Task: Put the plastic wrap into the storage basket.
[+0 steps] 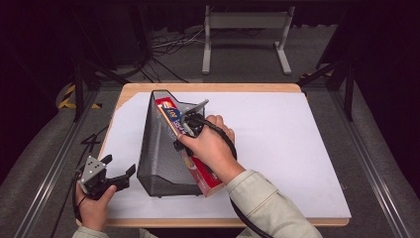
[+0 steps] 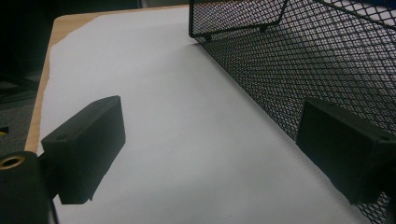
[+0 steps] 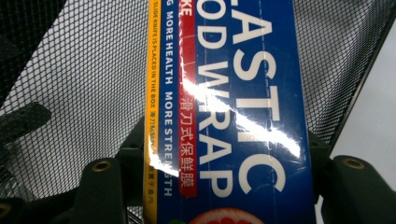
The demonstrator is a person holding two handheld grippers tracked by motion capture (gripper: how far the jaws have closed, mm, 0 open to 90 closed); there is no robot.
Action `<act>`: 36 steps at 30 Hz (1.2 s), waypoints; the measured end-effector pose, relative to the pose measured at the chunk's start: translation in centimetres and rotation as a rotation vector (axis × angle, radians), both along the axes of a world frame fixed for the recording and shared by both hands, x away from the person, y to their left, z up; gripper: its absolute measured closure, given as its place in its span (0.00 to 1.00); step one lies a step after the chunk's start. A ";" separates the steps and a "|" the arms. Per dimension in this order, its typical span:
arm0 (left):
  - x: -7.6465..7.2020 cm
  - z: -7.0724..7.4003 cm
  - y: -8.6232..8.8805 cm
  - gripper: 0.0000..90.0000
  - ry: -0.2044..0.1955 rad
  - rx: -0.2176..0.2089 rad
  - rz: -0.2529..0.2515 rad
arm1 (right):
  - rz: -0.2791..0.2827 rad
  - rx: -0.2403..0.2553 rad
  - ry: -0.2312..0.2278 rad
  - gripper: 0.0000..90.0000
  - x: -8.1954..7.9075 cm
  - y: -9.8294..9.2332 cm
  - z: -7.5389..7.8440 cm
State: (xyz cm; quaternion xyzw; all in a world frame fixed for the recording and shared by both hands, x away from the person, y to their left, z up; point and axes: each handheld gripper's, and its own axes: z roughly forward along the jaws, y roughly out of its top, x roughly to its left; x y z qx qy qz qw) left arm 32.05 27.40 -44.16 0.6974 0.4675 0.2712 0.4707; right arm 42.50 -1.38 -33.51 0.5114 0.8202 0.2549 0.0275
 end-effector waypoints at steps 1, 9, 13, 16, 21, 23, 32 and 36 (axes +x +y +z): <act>0.0 0.0 0.0 0.10 -0.002 -0.001 -0.001 | -0.002 -0.003 0.006 0.44 0.1 0.1 -0.1; 0.0 0.0 0.0 0.10 0.001 0.000 0.001 | -0.011 -0.048 0.056 0.44 0.7 0.7 -1.1; 0.0 -0.1 0.1 0.10 0.003 0.001 0.001 | -0.009 -0.073 0.070 0.44 1.0 1.0 -1.4; 0.0 -0.1 0.1 0.10 0.005 -0.001 0.003 | -0.008 -0.080 0.073 0.43 1.1 1.0 -1.5; -0.1 -0.1 0.1 0.10 0.006 -0.001 0.003 | -0.002 -0.071 0.096 0.42 1.4 0.8 -1.8; -0.1 -0.1 0.1 0.10 0.007 0.001 0.002 | 0.006 -0.047 0.085 0.36 1.5 0.6 -1.7; -0.2 -0.1 0.2 0.10 0.008 0.000 0.006 | 0.026 0.001 -0.022 0.28 0.8 -0.5 -0.9; -0.2 -0.1 0.2 0.10 0.005 -0.004 0.006 | 0.047 0.023 -0.099 0.22 0.1 -1.1 0.6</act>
